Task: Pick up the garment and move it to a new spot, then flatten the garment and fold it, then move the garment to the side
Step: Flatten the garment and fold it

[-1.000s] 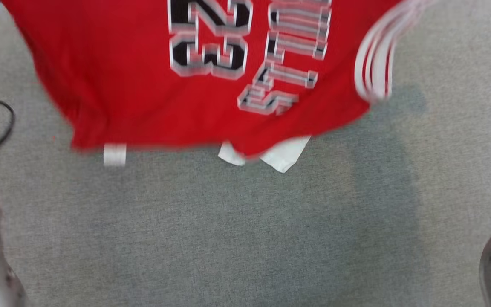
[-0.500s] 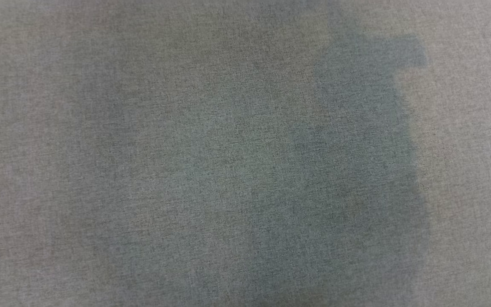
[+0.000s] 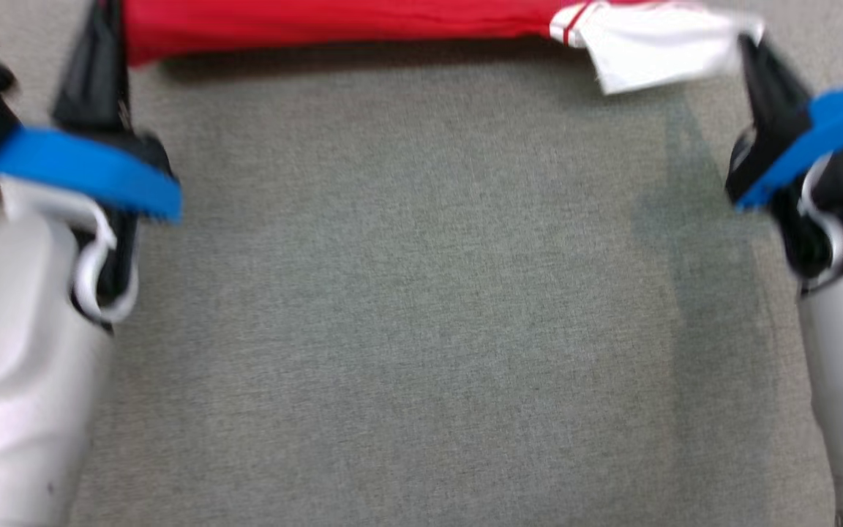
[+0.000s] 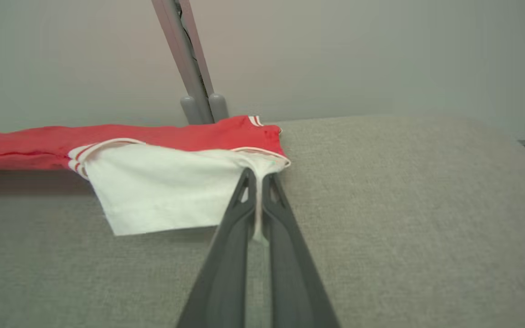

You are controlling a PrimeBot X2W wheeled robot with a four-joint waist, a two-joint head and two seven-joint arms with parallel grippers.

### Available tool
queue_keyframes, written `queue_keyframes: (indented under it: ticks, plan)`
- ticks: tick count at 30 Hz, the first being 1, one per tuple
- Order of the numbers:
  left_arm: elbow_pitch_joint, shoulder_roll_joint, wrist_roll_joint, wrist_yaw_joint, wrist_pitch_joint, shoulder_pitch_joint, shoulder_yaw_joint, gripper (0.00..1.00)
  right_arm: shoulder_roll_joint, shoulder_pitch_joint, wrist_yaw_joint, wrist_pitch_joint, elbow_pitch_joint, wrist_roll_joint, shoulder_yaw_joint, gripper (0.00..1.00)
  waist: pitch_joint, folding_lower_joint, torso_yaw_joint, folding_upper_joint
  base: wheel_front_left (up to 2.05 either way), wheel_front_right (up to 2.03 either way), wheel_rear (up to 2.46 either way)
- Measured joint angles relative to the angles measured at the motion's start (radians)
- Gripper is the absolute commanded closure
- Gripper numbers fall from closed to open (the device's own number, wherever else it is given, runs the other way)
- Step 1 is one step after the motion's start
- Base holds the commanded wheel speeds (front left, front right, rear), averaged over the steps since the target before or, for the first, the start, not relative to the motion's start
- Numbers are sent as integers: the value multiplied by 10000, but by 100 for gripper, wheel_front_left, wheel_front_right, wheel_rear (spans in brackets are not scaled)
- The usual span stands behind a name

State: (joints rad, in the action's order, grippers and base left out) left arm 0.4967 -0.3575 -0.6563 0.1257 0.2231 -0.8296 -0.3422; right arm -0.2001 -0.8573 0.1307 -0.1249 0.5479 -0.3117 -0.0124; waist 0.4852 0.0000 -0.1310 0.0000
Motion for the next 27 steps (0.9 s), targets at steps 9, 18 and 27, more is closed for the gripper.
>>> queue_keyframes:
  ticks: [9,18,27]
  plan:
    - [637,104,-721,2,77,3112,-991,100,-100,3559,2,-2489,-1912,-198,-410,100,-1642,-3,417,0,0,0,0]
    - [-161,-127,-1298,-368,-963,5622,-1317,100,512,7091,2,-5348,-5409,125,-1356,100,-2973,-4,576,0,0,0,0]
    - [-3018,-905,-1854,-1676,-2754,8192,-1538,100,1202,9322,2,-7457,-8151,368,-2290,100,-3165,-3,705,0,0,0,0]
